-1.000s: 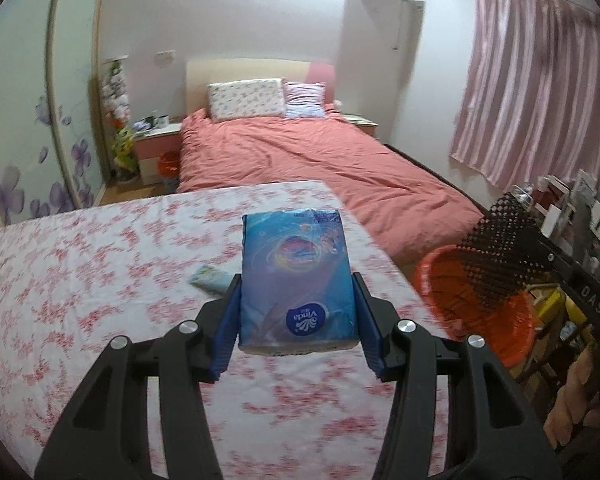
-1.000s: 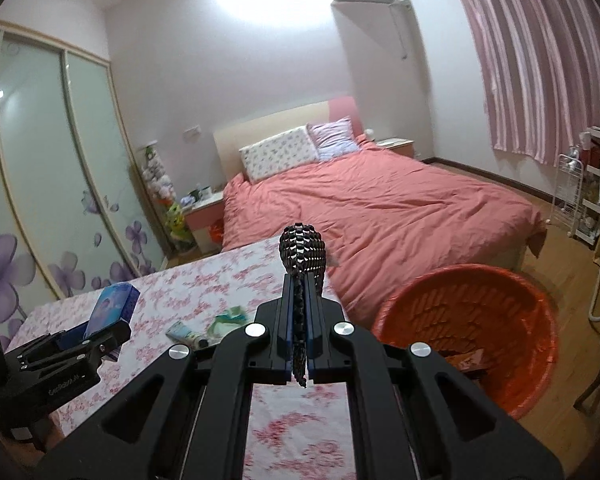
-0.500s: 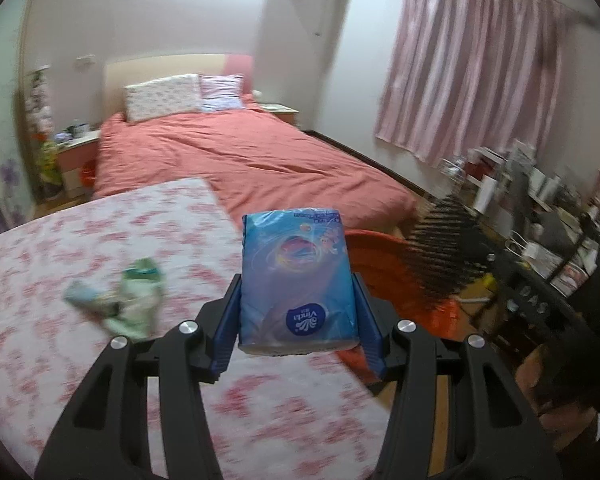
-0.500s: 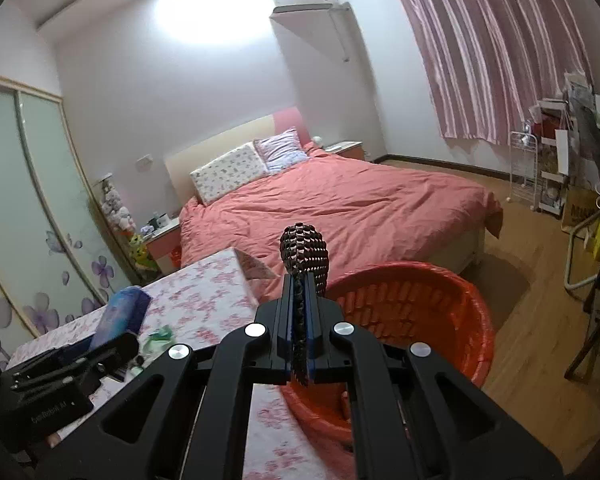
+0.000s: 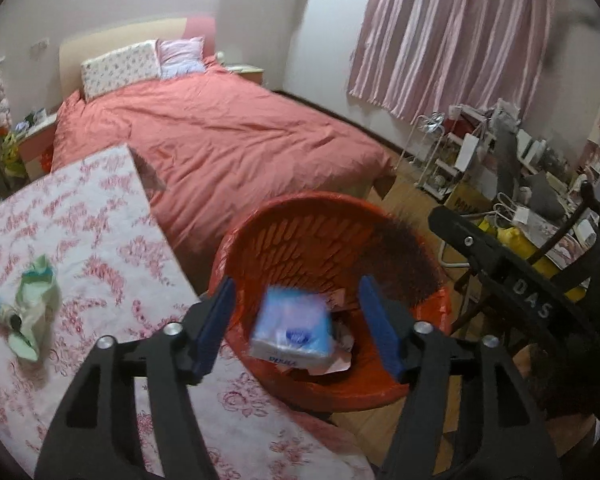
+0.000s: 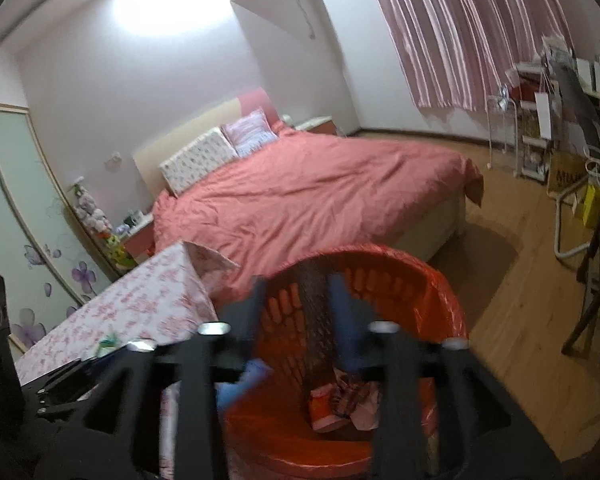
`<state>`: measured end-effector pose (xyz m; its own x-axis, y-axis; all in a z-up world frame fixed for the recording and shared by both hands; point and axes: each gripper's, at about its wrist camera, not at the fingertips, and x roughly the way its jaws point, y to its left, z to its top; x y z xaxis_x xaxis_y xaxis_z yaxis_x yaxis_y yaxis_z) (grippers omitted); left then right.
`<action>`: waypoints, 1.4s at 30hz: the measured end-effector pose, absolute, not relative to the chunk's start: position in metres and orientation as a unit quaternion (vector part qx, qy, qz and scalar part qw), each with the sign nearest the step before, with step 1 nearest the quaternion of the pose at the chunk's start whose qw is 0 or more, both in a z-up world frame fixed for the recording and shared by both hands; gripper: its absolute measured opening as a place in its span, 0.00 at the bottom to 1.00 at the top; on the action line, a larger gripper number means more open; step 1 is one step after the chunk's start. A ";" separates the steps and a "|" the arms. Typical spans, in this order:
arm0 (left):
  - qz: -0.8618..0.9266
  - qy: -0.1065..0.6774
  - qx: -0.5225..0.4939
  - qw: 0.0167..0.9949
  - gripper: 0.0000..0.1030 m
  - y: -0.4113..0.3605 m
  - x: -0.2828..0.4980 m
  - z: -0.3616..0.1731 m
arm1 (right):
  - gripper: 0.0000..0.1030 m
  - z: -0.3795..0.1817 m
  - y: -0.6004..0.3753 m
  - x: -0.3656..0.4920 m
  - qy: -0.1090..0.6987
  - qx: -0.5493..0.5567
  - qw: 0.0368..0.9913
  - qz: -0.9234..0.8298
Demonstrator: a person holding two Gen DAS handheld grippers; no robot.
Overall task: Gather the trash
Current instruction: 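Carry the blue tissue pack and mesh pad over the basket and open both tools, then return both tools to the bed and grasp the toothpaste tube with the left tool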
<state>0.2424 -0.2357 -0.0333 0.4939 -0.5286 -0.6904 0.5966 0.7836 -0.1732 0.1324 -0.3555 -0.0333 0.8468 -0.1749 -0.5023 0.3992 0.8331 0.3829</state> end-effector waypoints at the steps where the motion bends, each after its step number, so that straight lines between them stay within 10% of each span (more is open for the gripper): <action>1: -0.319 0.387 0.045 0.864 0.64 -0.232 0.247 -0.038 | 0.54 -0.036 -0.355 0.131 0.232 0.243 0.929 -0.157; 12: -0.188 0.402 0.056 0.894 0.96 -0.149 0.264 -0.058 | 0.92 -0.045 -0.331 0.124 0.267 0.184 0.921 -0.214; 27: 0.002 0.428 -0.013 0.904 0.96 -0.002 0.333 -0.077 | 0.95 -0.039 -0.264 0.140 0.296 0.109 0.934 -0.169; 42: -0.008 0.455 -0.020 0.890 0.63 0.024 0.362 -0.089 | 0.95 -0.048 -0.236 0.155 0.322 0.100 0.932 -0.135</action>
